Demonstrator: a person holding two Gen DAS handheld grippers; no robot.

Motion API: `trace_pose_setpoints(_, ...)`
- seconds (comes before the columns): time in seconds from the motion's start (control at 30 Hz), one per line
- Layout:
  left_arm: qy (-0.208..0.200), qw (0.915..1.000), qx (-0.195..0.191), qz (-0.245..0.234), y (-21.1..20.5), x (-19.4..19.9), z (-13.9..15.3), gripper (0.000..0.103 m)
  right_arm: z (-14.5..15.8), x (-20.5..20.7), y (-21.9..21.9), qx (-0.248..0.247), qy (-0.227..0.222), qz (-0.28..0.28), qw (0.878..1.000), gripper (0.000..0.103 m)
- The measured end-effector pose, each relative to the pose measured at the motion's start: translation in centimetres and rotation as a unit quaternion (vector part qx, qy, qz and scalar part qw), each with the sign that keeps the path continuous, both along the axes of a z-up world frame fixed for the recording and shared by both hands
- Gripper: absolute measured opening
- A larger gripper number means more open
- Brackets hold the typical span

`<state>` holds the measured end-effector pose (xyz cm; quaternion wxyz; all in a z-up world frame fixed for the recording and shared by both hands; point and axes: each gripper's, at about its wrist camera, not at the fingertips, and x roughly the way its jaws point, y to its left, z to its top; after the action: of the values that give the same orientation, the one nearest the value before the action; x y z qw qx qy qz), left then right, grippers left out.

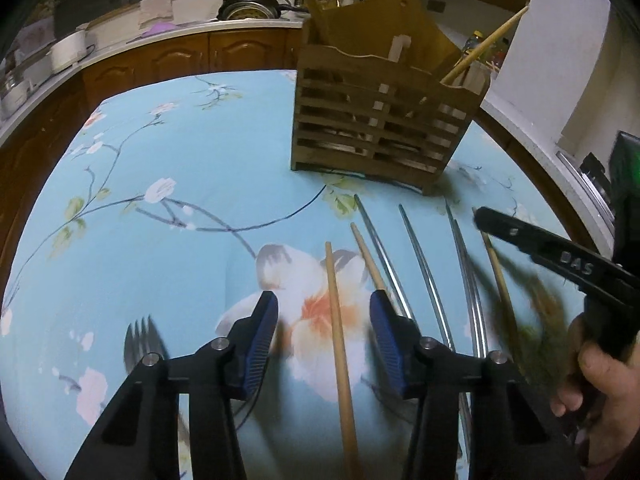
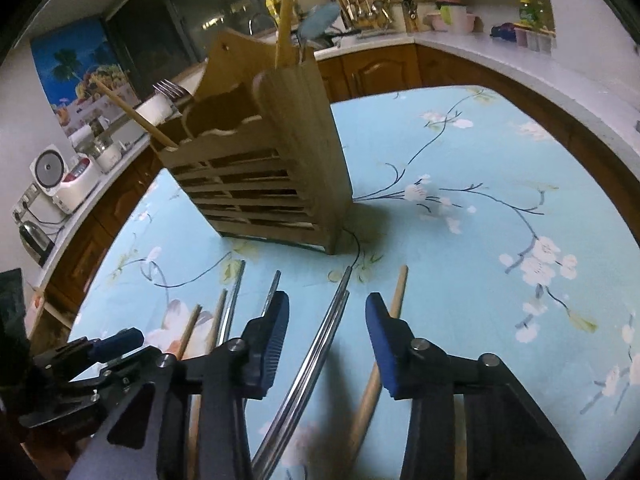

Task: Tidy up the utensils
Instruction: 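Grasp a wooden chopstick with the left tool while the right tool grasps metal chopsticks, then lift the chopsticks with both tools and carry them toward the wooden holder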

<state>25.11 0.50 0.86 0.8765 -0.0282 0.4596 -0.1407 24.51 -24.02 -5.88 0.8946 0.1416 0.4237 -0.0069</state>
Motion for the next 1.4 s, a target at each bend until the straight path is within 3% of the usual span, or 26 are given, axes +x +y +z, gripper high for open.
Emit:
trace_pose_setpoints(0.07,0.001,1.0,0.006,-0.002,-0.4,0.7,-0.2,0.045,-0.5,0.8,-0.1,-0.004,0.009,0.0,1.0,0.035)
trace_pose_setpoints(0.23,0.022,0.9997,0.012,-0.007,-1.0,2.2,-1.8,0.033,-1.7,2.8,-0.3,-0.023,0.038,0.001,0.999,0.028)
trace_pose_setpoints(0.33,0.01,0.9996,0.025,0.001,-1.6,2.4,-2.2,0.027,-2.3,3.6,0.3,-0.045,0.046,0.008,0.998,0.024)
trace_pose_setpoints(0.4,0.003,0.9989,0.046,0.001,-2.3,2.5,-2.4,0.017,-2.3,3.9,1.1,-0.075,0.05,0.016,0.996,0.02)
trace_pose_setpoints(0.43,-0.001,0.9985,0.054,-0.002,-2.7,2.5,-2.4,0.015,-2.4,4.0,1.4,-0.086,0.052,0.018,0.995,0.01)
trace_pose_setpoints(0.47,-0.003,0.9983,0.058,-0.005,-2.9,2.4,-2.4,0.008,-2.4,4.1,1.7,-0.098,0.054,0.021,0.993,0.01)
trace_pose_setpoints(0.53,-0.001,0.9986,0.053,-0.007,-3.1,2.6,-2.5,0.005,-2.3,4.1,2.2,-0.11,0.053,0.027,0.992,0.009)
trace_pose_setpoints(0.7,0.001,0.9996,0.029,-0.004,-2.3,2.5,-2.0,0.003,-1.5,3.3,1.5,-0.051,0.034,0.021,0.998,0.005)
trace_pose_setpoints(0.93,-0.031,0.9991,-0.026,0.008,0.9,0.1,2.1,0.003,3.1,0.0,0.2,0.032,-0.026,0.014,0.999,0.004)
trace_pose_setpoints(1.17,-0.063,0.9955,-0.071,0.006,3.2,-3.5,5.6,0.003,7.0,-2.9,-0.1,0.072,-0.074,0.014,0.995,0.004)
trace_pose_setpoints(1.4,-0.097,0.99,-0.103,0.007,5.6,-7.1,8.9,0.003,11.0,-5.3,0.0,0.082,-0.125,0.022,0.989,0.004)
